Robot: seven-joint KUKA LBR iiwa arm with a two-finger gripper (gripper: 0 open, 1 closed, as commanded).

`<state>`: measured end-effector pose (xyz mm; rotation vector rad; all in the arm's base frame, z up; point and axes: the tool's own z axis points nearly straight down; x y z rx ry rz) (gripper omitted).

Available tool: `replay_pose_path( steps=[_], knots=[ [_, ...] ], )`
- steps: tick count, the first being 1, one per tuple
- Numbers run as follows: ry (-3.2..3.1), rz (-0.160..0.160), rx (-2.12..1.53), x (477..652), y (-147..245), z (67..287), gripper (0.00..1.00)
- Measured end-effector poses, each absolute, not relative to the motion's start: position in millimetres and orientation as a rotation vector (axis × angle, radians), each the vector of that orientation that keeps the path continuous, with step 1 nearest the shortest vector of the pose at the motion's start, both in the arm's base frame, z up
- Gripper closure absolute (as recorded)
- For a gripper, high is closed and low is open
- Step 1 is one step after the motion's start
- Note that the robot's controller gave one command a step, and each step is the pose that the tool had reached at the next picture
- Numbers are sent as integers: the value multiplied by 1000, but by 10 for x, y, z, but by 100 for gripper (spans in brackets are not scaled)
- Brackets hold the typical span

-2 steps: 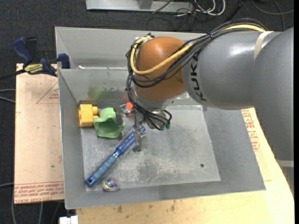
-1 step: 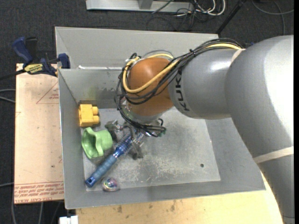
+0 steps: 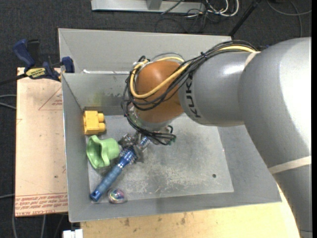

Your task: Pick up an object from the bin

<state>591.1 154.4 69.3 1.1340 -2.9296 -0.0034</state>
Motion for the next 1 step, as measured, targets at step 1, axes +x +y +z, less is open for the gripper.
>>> replay_pose_path(
  steps=[1],
  knots=[
    [-2895,1,1242,5692,1421,2033,100]
  ],
)
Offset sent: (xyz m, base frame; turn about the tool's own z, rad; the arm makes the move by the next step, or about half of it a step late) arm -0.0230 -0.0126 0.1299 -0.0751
